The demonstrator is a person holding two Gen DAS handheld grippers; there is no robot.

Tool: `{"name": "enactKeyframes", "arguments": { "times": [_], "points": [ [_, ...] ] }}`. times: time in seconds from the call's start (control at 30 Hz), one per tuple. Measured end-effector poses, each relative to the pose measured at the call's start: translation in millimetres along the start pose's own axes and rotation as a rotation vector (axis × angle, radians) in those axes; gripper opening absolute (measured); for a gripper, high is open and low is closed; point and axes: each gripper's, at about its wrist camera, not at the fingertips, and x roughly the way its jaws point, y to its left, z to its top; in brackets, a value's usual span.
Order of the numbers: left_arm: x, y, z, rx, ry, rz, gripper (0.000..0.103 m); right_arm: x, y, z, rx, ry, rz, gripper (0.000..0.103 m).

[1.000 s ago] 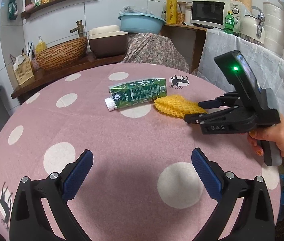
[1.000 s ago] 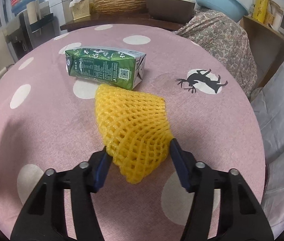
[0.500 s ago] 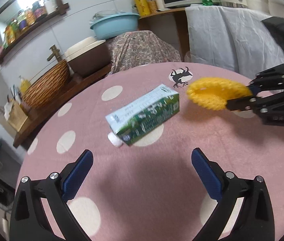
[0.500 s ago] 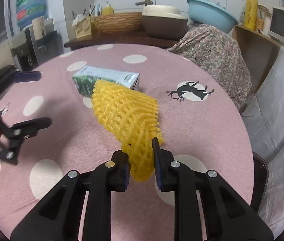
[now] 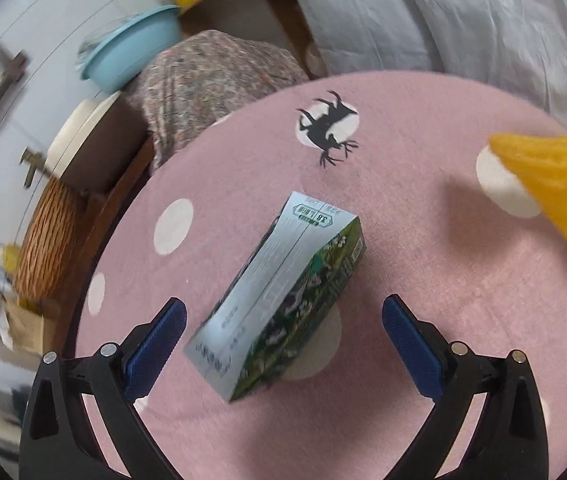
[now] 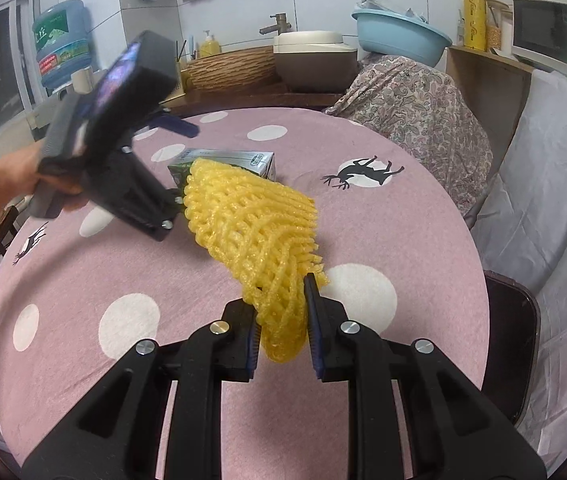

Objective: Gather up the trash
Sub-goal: 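Grasp the green juice carton with the left tool while the right tool holds the yellow net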

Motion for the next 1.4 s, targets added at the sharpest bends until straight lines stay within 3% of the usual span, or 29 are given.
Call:
{"name": "enactKeyframes", "arguments": {
  "times": [0.23,0.57,0.73,1.1,1.4],
  "points": [
    [26,-3,16,0.106,0.114,-0.001,0.092,-9,3,-10,-0.003,-0.006,0.021,0.021],
    [38,9,23,0.014,0.166,-0.111,0.077,-13,11,-13,-0.012,-0.017,0.040,0.021],
    [37,7,22,-0.017,0.156,-0.094,0.076,-22,9,-14,-0.007,-0.027,0.035,0.021],
    [20,8,11,-0.144,0.089,-0.102,0.057,-36,3,-22,0.029,-0.049,0.046,0.021],
    [-1,-5,-6,-0.253,0.014,-0.136,0.056,-50,-3,-36,0.070,-0.070,0.062,0.021]
  ]
}}
